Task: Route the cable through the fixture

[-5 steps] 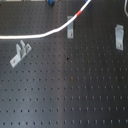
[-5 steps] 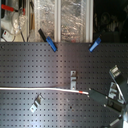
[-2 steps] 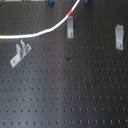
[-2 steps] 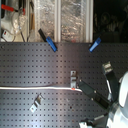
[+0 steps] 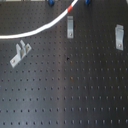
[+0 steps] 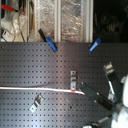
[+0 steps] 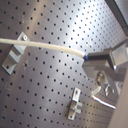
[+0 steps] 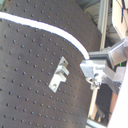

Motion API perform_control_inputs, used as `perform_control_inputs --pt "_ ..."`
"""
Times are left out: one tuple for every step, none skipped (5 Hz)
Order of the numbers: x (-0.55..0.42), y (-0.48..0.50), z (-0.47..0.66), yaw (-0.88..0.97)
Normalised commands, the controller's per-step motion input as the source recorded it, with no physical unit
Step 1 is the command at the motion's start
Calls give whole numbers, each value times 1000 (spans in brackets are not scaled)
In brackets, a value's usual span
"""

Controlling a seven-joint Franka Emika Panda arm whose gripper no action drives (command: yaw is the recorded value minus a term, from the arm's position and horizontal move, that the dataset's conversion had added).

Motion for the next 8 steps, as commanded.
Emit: perform_control_inputs --pt "579 -80 6 -243" --pt "514 -56 83 -249" --pt "304 -85 118 -274" --pt "386 -46 231 -217" --pt "137 193 119 -194" --pt "106 303 1 -117" --pt "15 248 0 306" --pt "26 236 83 394"
